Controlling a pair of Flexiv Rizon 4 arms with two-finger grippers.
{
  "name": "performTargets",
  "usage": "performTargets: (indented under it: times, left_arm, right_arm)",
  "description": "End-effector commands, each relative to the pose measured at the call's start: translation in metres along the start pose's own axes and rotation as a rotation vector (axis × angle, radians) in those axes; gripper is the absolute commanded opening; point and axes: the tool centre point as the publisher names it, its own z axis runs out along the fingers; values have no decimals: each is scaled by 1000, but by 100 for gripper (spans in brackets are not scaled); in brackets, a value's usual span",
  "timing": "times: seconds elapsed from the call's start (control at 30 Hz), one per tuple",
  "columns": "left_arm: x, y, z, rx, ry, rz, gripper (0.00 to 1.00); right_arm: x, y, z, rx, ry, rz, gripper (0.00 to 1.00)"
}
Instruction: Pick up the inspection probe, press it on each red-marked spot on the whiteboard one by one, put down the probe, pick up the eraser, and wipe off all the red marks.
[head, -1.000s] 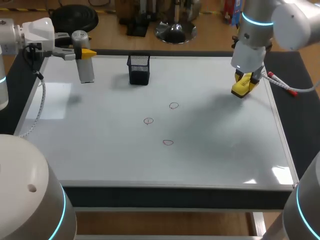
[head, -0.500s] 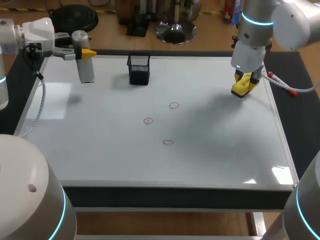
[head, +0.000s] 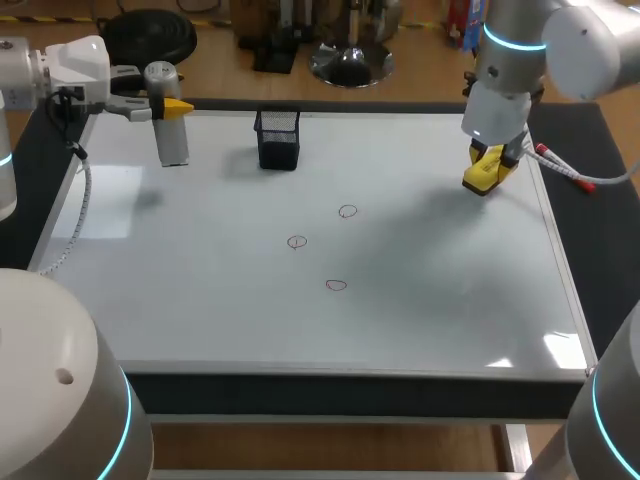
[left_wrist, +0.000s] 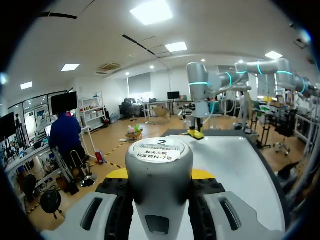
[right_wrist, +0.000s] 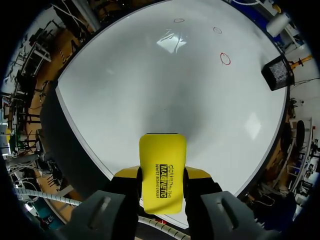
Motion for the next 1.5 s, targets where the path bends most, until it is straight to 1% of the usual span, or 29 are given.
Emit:
performTargets:
  times: [0.03,0.27,0.5,0.77,1.07,1.3,1.5]
  left_arm:
    - [15,-7,0,1,-13,8,0]
    - [43,-13,8,9,-7,17,0]
    - [82,-15,21,26,5,7,0]
    - [119,-17,41,40,50,12,0]
    - [148,-17,66,60,88,14,0]
    - [163,-14,88,61,124,16,0]
    - [170,-10,102,74,135,16,0]
  right_arm:
    - [-1,-1,-1,1,4,-1,0]
    - [-1,-1,-1,1,4,-1,0]
    - [-1,-1,-1,1,4,-1,0]
    - [-1,-1,-1,1,4,-1,0]
    - [-1,-1,-1,1,4,-1,0]
    - [-1,-1,-1,1,4,-1,0]
    - [-1,-1,-1,1,4,-1,0]
